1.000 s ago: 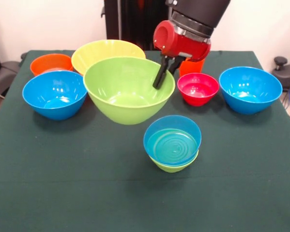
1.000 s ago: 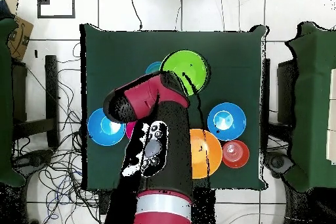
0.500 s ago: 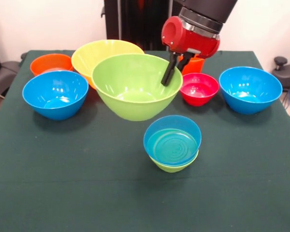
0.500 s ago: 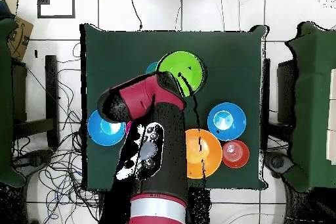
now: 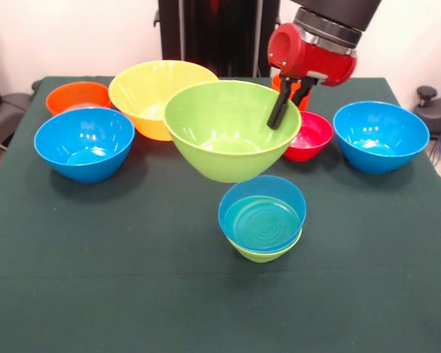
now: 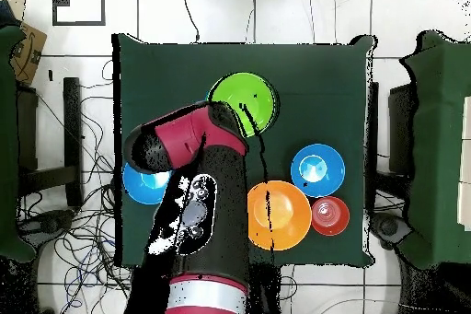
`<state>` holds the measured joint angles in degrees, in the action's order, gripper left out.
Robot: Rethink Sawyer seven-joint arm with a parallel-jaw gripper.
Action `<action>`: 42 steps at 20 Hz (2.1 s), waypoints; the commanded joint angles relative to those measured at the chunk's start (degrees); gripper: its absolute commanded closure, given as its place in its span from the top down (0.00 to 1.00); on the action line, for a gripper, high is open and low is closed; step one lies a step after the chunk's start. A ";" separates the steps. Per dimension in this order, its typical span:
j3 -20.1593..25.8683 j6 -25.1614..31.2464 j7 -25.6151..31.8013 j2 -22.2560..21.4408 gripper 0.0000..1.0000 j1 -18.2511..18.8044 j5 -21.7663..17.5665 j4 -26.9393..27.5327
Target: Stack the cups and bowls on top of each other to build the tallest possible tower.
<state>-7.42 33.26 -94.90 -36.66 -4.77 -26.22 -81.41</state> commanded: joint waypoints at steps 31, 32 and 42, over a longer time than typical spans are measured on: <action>2.11 -5.20 -10.60 7.56 0.00 -2.31 2.95 3.19; 1.90 -5.53 -10.84 7.87 0.00 -2.45 2.97 3.42; 0.24 -7.67 -12.76 11.07 0.00 -3.83 3.45 4.66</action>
<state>-9.18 28.26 -97.27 -29.82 -7.60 -23.88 -79.31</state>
